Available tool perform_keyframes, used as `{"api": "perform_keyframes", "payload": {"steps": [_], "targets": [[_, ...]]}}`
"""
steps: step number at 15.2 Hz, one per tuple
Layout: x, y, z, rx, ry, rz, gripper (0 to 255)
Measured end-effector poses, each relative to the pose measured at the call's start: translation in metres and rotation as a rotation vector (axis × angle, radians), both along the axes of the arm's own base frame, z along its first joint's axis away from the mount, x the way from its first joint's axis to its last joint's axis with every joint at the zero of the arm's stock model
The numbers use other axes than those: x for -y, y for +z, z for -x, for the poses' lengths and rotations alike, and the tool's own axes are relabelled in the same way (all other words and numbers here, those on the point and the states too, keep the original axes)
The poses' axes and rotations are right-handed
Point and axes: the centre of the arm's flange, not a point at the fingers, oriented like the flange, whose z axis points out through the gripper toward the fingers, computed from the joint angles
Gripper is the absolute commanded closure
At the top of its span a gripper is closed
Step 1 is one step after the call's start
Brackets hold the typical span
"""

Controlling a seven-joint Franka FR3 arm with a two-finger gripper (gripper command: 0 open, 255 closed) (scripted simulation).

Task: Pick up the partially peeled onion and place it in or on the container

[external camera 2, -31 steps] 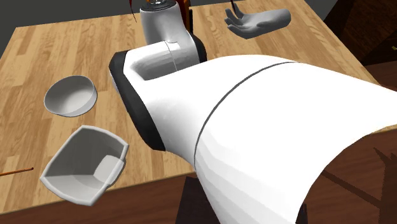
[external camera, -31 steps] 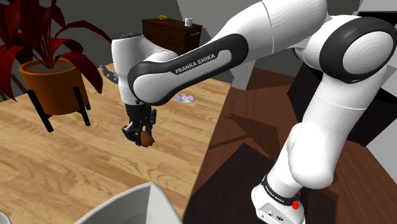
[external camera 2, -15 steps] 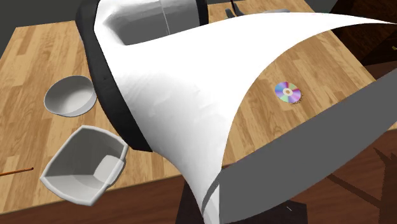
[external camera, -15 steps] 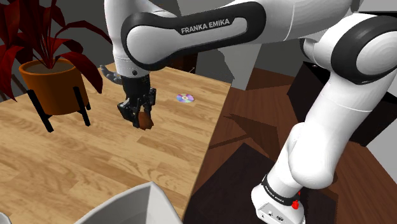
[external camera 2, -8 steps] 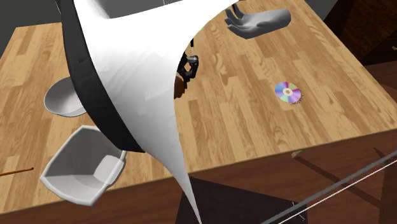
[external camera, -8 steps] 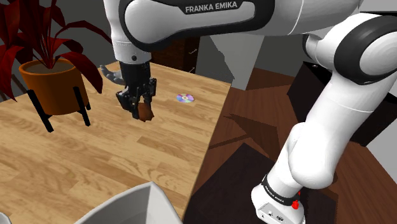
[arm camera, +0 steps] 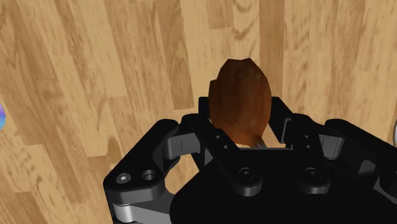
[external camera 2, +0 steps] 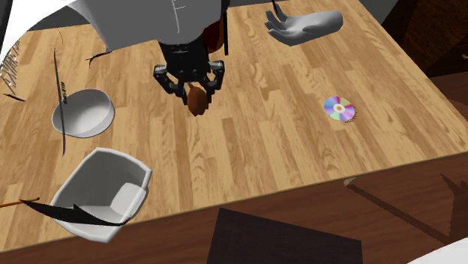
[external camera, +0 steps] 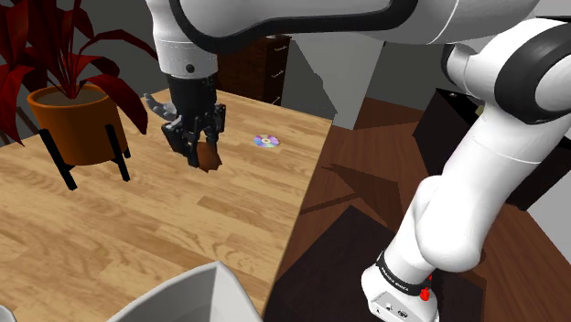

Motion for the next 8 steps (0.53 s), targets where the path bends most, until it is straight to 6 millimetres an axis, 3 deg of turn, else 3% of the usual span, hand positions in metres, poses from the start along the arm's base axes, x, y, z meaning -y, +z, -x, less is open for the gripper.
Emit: {"api": "perform_keyframes", "payload": {"steps": [8], "targets": [[-0.060,-0.001,0.084,0.000,0.001,0.000,255]]}}
